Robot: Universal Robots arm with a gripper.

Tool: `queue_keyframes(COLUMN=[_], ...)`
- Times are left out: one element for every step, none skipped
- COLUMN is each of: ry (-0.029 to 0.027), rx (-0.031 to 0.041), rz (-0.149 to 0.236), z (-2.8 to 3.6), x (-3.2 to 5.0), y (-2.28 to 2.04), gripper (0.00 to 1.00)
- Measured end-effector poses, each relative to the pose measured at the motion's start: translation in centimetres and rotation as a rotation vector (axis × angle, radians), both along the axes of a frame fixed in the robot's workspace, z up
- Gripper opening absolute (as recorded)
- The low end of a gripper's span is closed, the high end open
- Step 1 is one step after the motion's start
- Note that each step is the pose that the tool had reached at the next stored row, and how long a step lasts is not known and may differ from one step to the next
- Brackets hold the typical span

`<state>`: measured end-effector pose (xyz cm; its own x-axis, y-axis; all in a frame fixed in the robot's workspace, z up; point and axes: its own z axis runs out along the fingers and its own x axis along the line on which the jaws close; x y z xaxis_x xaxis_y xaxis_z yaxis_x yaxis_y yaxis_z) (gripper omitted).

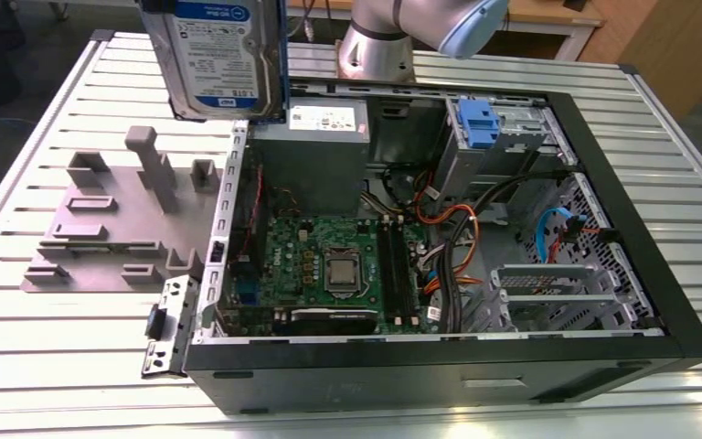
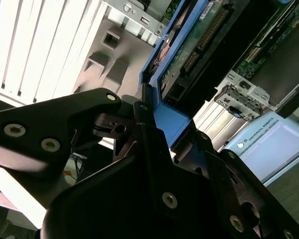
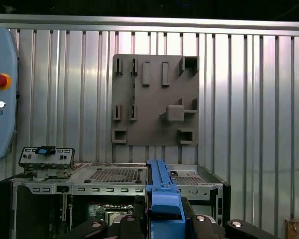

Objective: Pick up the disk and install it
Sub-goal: 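Pick up the disk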

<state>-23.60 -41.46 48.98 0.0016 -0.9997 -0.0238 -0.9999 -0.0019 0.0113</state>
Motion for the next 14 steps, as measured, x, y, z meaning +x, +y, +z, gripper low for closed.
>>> queue_keyframes(ry=[0.0, 0.0, 0.0, 0.0001, 0.0001, 0.0, 0.0, 0.0, 0.0001, 0.0001, 0.0, 0.0, 0.0, 0.0], rx=[-0.0001, -0.0002, -0.0003, -0.0003, -0.0004, -0.0005, -0.0005, -0.0006, -0.0006, -0.0007, -0.0007, -0.0007, -0.0008, -0.0009], rz=[0.0, 0.0, 0.0, 0.0, 0.0, 0.0, 0.0, 0.0, 0.0, 0.0, 0.0, 0.0, 0.0, 0.0], z=[-0.01, -0.02, -0.03, -0.03, -0.04, -0.05, -0.07, -0.07, -0.08, -0.09, -0.1, -0.11, -0.12, -0.13], x=[0.19, 0.4, 0.59, 0.78, 0.98, 1.17, 1.35, 1.56, 1.76, 1.95, 2.14, 2.32, 2.5, 2.68], y=[-0.01, -0.02, -0.03, -0.04, -0.05, -0.06, -0.07, -0.07, -0.09, -0.09, -0.1, -0.11, -0.11, -0.12], gripper=[0.36, 0.36, 0.36, 0.36, 0.36, 0.36, 0.36, 0.36, 0.36, 0.36, 0.36, 0.36, 0.36, 0.36])
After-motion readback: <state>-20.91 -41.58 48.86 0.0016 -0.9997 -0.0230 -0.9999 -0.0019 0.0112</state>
